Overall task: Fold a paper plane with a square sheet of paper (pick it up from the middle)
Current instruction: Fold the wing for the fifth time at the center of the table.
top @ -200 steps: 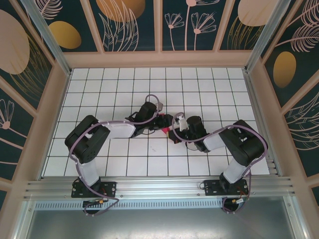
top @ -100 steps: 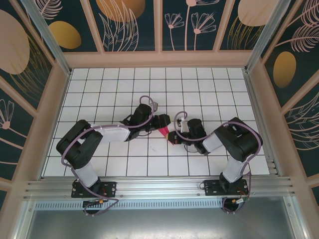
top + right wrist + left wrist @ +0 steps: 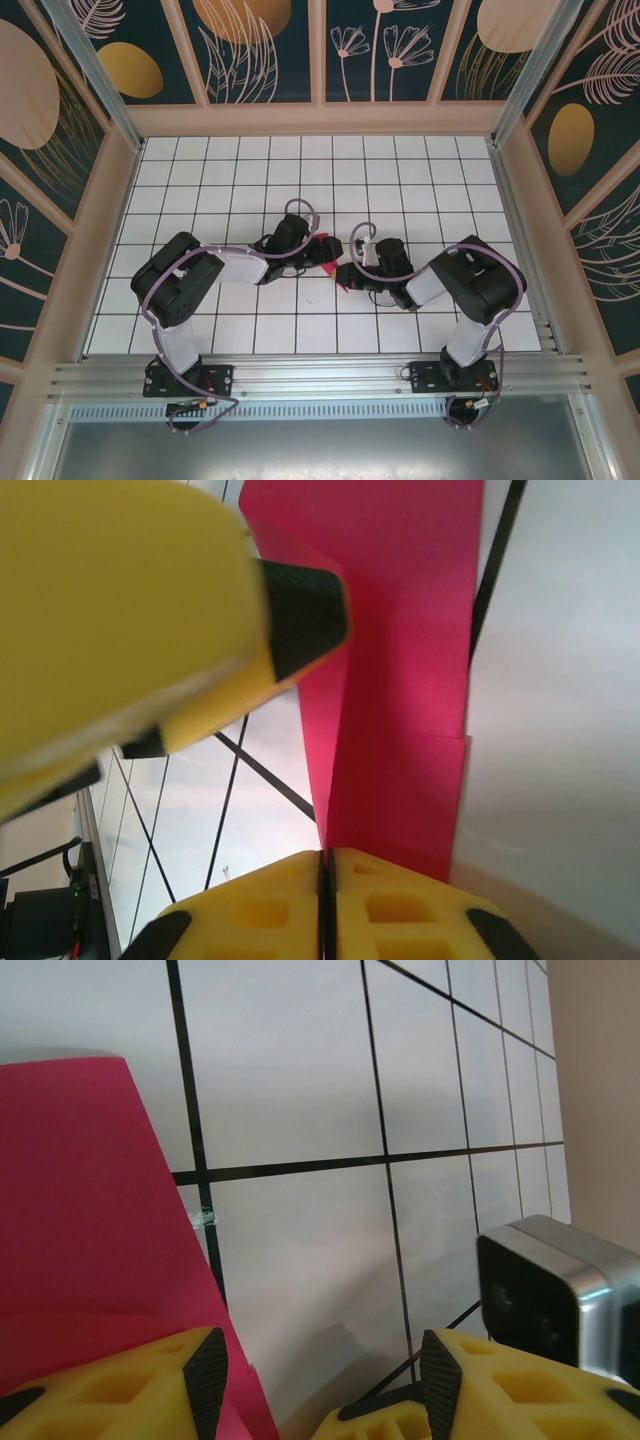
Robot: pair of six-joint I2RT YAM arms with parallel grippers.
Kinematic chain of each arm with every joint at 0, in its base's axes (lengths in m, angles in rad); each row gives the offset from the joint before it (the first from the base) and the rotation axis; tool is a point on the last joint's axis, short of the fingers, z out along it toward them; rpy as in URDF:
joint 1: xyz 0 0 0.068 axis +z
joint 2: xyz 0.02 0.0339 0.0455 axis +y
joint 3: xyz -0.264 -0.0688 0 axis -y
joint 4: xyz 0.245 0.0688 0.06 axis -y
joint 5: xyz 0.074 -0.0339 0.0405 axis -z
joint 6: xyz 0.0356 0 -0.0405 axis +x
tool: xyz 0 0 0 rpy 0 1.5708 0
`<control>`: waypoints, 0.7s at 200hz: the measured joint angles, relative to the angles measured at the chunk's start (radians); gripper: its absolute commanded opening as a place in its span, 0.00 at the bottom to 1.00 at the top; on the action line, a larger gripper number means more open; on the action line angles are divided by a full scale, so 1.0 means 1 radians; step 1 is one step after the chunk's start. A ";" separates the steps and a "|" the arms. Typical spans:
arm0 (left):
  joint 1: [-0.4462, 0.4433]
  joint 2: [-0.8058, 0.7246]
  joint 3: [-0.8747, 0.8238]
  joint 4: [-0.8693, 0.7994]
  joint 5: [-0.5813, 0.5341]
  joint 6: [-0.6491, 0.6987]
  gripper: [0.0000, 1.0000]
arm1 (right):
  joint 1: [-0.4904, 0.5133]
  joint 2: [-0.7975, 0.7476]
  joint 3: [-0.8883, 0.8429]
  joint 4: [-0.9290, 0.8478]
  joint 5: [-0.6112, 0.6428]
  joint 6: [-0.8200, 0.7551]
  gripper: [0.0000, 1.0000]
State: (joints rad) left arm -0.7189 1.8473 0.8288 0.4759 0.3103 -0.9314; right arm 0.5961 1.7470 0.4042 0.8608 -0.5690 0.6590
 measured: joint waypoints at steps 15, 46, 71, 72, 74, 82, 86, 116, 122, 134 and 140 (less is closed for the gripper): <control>0.000 0.011 0.001 0.000 0.000 0.000 0.56 | 0.014 -0.030 0.014 -0.054 0.024 -0.021 0.31; 0.000 0.015 0.005 -0.001 0.004 0.003 0.56 | 0.032 -0.103 0.024 -0.169 0.101 -0.103 0.42; 0.000 0.015 0.014 -0.001 0.006 0.004 0.56 | 0.063 -0.150 0.024 -0.237 0.191 -0.208 0.47; 0.000 0.015 0.014 -0.001 0.006 0.004 0.56 | 0.066 -0.152 0.024 -0.240 0.198 -0.215 0.47; 0.000 0.015 0.015 -0.001 0.006 0.004 0.56 | 0.071 -0.156 0.024 -0.243 0.204 -0.223 0.47; 0.000 0.015 0.018 -0.001 0.007 0.004 0.56 | 0.096 -0.171 0.023 -0.254 0.240 -0.271 0.48; 0.000 0.015 0.019 -0.001 0.008 0.004 0.56 | 0.112 -0.179 0.023 -0.258 0.264 -0.297 0.48; 0.000 0.015 0.033 -0.005 0.016 0.005 0.56 | 0.199 -0.209 0.023 -0.267 0.396 -0.472 0.48; 0.000 0.015 0.035 -0.005 0.018 0.004 0.56 | 0.202 -0.209 0.023 -0.271 0.419 -0.500 0.48; 0.000 0.015 0.037 -0.005 0.019 0.004 0.56 | 0.201 -0.209 0.023 -0.279 0.456 -0.543 0.48; 0.000 0.015 0.038 -0.005 0.021 0.004 0.56 | 0.201 -0.208 0.023 -0.280 0.471 -0.563 0.48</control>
State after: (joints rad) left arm -0.7189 1.8622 0.8665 0.4709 0.3309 -0.9272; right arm 0.7975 1.5391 0.4274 0.5812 -0.0978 0.0963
